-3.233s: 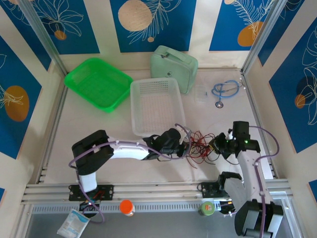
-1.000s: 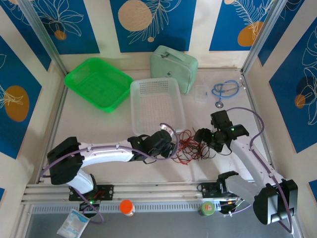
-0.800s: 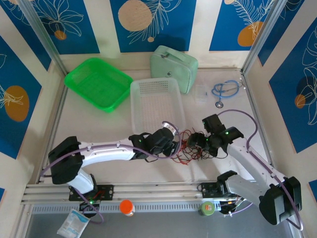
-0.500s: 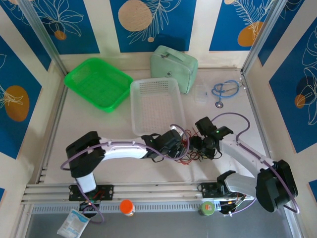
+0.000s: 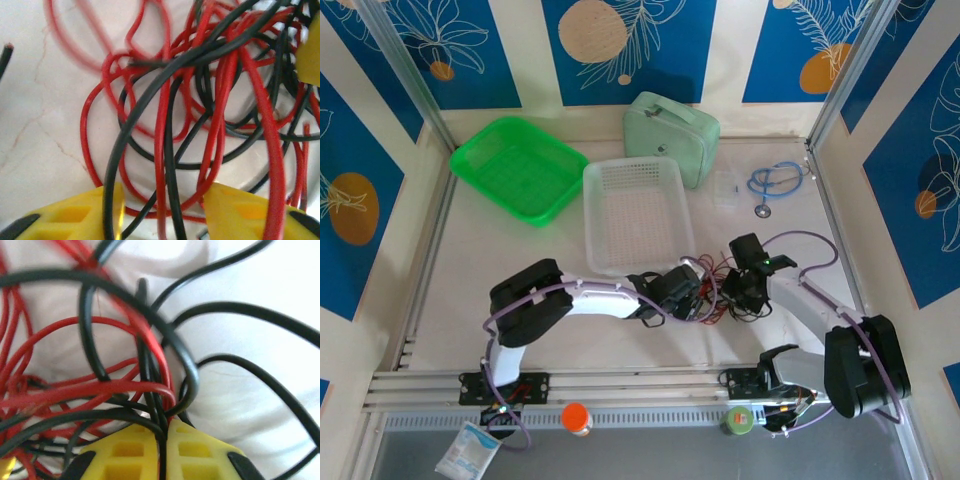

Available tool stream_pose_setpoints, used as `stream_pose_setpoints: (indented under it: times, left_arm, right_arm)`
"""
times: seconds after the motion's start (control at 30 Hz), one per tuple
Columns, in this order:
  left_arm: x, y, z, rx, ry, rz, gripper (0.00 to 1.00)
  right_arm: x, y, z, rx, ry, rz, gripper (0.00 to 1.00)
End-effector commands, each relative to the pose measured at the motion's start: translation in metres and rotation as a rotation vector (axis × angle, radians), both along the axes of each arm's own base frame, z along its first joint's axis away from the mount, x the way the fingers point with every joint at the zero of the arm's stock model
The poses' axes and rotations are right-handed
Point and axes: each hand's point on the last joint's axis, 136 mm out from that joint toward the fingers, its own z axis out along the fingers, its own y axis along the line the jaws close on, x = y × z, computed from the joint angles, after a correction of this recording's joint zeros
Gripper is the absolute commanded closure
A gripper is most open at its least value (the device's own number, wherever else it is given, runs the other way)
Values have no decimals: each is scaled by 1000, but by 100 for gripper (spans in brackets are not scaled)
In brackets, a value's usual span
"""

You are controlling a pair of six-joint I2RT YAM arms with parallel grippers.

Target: Untangle the cables

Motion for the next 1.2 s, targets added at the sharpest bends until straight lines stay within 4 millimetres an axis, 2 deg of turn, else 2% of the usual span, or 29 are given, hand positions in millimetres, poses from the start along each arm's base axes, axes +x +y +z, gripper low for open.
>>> stream_pose_setpoints:
  times: [0.0, 0.07, 0.13, 0.3, 0.47, 0.6, 0.67, 0.77, 0.8, 0.9, 1.0, 1.1, 1.17]
  left_arm:
    - [-3, -3, -12, 10, 14, 10, 81]
    - [-2, 3, -14, 15, 4, 24, 94]
    - [0, 14, -14, 26, -17, 47, 100]
    - [-2, 44, -14, 81, -30, 91, 100]
    - [-13, 65, -10, 77, -9, 120, 100]
    - [-19, 67, -1, 50, -5, 96, 99]
    - [-22, 65, 5, 32, -2, 76, 94]
    - [-27, 54, 19, -23, 6, 25, 82]
    - [-29, 49, 25, -44, 9, 9, 76]
    - [-32, 38, 44, -88, 6, -33, 60]
    - [-32, 33, 64, -106, -12, -52, 52]
    - [-28, 36, 78, -99, -41, -41, 50]
    - [-25, 41, 84, -82, -59, -23, 49]
  right_arm:
    - [3, -8, 11, 3, -45, -13, 100]
    - [4, -16, 18, -1, -64, -32, 100]
    - [6, -24, 28, -6, -85, -48, 100]
    - [11, -44, 50, -48, -128, -66, 100]
    - [17, -62, 61, -77, -156, -93, 100]
    - [22, -77, 64, -81, -172, -132, 100]
    - [23, -83, 64, -85, -173, -144, 100]
    - [22, -86, 65, -90, -160, -136, 100]
    - [21, -83, 66, -80, -159, -124, 94]
    - [19, -71, 73, -27, -181, -85, 66]
    - [17, -52, 89, 33, -231, -44, 40]
    - [11, -33, 101, 70, -247, 7, 28]
    - [5, -18, 104, 88, -241, 42, 25]
